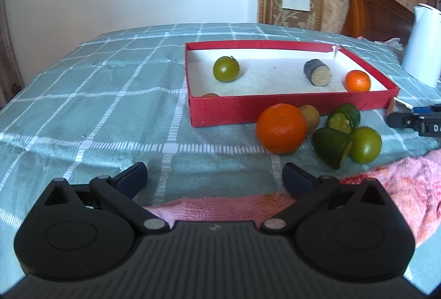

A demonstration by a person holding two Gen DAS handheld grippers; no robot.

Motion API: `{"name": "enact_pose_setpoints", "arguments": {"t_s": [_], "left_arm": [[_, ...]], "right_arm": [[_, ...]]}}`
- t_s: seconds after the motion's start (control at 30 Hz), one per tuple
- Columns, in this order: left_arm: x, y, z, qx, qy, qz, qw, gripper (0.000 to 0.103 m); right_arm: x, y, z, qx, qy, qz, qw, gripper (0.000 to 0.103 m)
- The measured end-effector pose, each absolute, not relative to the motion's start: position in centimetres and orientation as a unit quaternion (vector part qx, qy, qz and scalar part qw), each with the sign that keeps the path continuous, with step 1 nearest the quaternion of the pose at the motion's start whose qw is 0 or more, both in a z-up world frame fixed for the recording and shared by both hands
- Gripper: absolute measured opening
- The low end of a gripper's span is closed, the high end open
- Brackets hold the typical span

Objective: Organize fruits
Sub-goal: 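Lower the right tool onto the dark sugarcane piece and close its fingers, then carry the sugarcane piece into the box and open the right tool beside the other piece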

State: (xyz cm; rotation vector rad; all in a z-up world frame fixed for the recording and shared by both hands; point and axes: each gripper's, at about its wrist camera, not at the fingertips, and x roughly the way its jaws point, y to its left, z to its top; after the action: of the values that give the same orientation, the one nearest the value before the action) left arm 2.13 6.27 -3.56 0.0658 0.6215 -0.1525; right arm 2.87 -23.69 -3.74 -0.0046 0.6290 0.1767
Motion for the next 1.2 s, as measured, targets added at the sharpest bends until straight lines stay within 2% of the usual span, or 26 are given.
{"name": "enact_pose_setpoints", "arguments": {"t_s": [0.6,0.9,1.2], "left_arm": [[3.2,6.3,-3.5,0.019,0.301,-0.091,0.949,0.103],[3.0,6.4,-3.5,0.015,0.299,-0.093,0.949,0.103],[3.0,6.5,-3.5,0.012,0.299,-0.094,0.950,0.103]], "right_arm": [[2.1,-25.1,-2.3,0.070,0.274,0.082,0.956,0.043],[3.8,-22.9,0.2,0.053,0.256,0.103,0.960,0.043],[8.3,-19.4,-1.1,0.018,0.304,0.137,0.943,0.044]]}}
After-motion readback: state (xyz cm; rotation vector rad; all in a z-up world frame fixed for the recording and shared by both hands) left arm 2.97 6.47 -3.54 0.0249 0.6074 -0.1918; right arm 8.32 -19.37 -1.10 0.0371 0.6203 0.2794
